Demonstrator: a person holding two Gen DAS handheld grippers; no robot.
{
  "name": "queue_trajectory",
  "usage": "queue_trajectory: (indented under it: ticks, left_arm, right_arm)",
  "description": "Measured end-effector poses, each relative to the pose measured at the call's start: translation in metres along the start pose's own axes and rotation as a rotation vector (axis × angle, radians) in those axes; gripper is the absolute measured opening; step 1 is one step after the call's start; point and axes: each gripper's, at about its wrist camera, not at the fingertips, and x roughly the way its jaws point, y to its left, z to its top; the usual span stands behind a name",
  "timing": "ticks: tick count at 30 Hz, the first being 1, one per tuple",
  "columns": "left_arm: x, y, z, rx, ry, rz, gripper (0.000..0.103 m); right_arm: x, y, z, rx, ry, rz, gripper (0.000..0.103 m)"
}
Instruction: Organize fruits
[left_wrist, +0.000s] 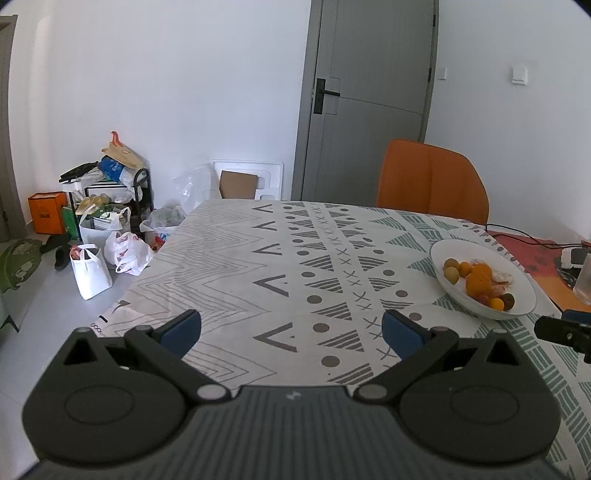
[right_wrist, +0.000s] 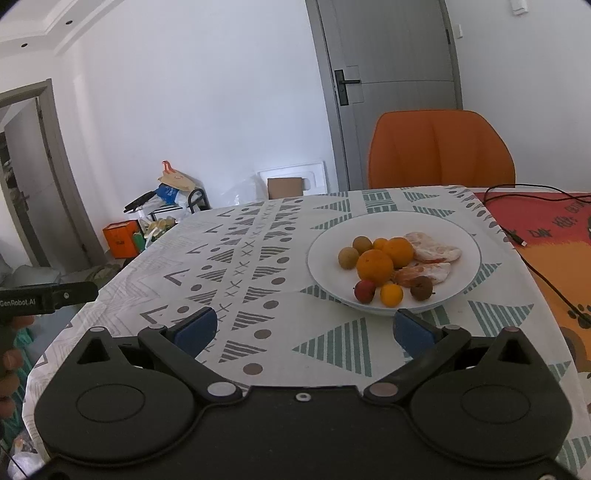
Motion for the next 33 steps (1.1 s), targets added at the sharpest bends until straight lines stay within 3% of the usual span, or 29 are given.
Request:
queue_trajectory:
  ticks: [33]
  left_arm:
    - [-0.0009, 0.0058, -0.0002, -0.014, 0.005, -0.001, 0.103]
  right_arm:
    - [0.0082, 0.0042, -0.0032, 0.001, 0.023, 0.001, 0.103]
